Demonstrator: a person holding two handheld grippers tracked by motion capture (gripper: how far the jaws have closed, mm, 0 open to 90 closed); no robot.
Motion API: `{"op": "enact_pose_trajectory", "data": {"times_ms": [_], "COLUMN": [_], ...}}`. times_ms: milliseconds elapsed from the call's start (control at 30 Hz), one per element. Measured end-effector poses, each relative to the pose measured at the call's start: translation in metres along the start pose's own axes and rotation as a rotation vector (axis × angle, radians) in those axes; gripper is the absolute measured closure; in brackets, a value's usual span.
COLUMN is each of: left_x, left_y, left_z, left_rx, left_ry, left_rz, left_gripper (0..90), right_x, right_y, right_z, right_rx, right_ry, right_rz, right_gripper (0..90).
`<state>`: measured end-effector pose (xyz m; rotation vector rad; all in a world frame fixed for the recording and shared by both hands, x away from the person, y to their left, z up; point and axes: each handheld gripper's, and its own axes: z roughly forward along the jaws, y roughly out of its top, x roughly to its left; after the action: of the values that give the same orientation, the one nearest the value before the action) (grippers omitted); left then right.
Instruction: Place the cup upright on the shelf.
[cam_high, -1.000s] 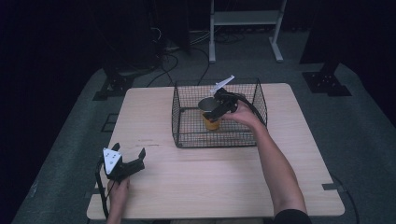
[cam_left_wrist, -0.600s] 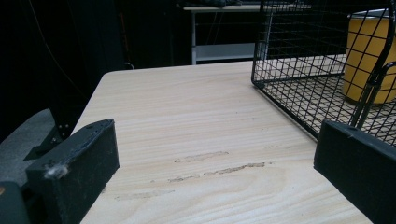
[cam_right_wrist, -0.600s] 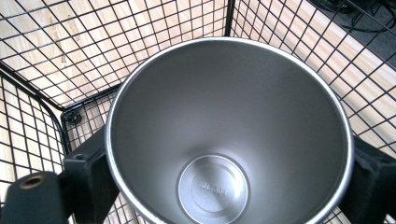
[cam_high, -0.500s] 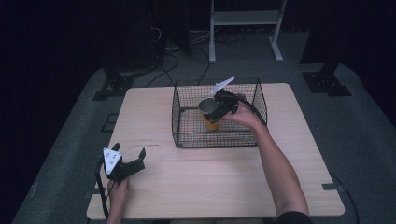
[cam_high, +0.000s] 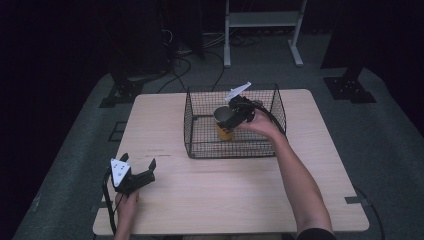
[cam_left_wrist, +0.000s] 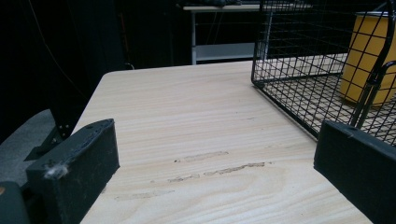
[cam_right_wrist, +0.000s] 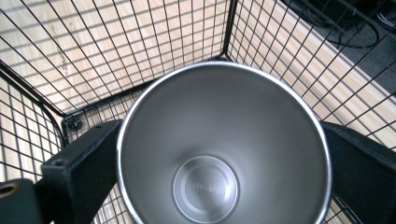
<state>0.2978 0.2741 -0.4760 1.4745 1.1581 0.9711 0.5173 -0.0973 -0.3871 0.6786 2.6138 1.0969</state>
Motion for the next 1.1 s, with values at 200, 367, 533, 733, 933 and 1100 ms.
{"op": "enact_pose_trajectory", "data": {"times_ms": [200, 367, 533, 733, 933, 1100], "left_x": [0.0, 0.0, -0.001, -0.001, -0.001, -0.001], "left_y": [0.0, 0.0, 0.0, 0.0, 0.0, 0.0], "left_z": [0.0, 0.0, 0.0, 0.001, 0.0, 0.0], "left_rx": [0.002, 0.002, 0.005, 0.004, 0.0, -0.001], "left_ry": [0.002, 0.006, 0.008, 0.004, 0.001, 0.002], "left_rz": [0.0, 0.0, 0.005, 0.006, 0.011, 0.01], "left_gripper": [0.0, 0.0, 0.0, 0.0, 0.0, 0.0], "right_x": [0.001, 0.0, 0.0, 0.003, 0.008, 0.012], "right_y": [0.003, 0.007, 0.011, 0.012, 0.009, 0.006], "right_z": [-0.004, -0.011, -0.022, -0.038, -0.048, -0.054], "right_rx": [-0.027, -0.062, -0.101, -0.148, -0.152, -0.151], "right_ry": [0.007, 0.009, 0.006, 0.016, 0.024, 0.032], "right_rz": [0.007, 0.015, 0.018, 0.026, 0.032, 0.037], "right_gripper": [2.4, 2.4, 2.4, 2.5, 2.6, 2.7]}}
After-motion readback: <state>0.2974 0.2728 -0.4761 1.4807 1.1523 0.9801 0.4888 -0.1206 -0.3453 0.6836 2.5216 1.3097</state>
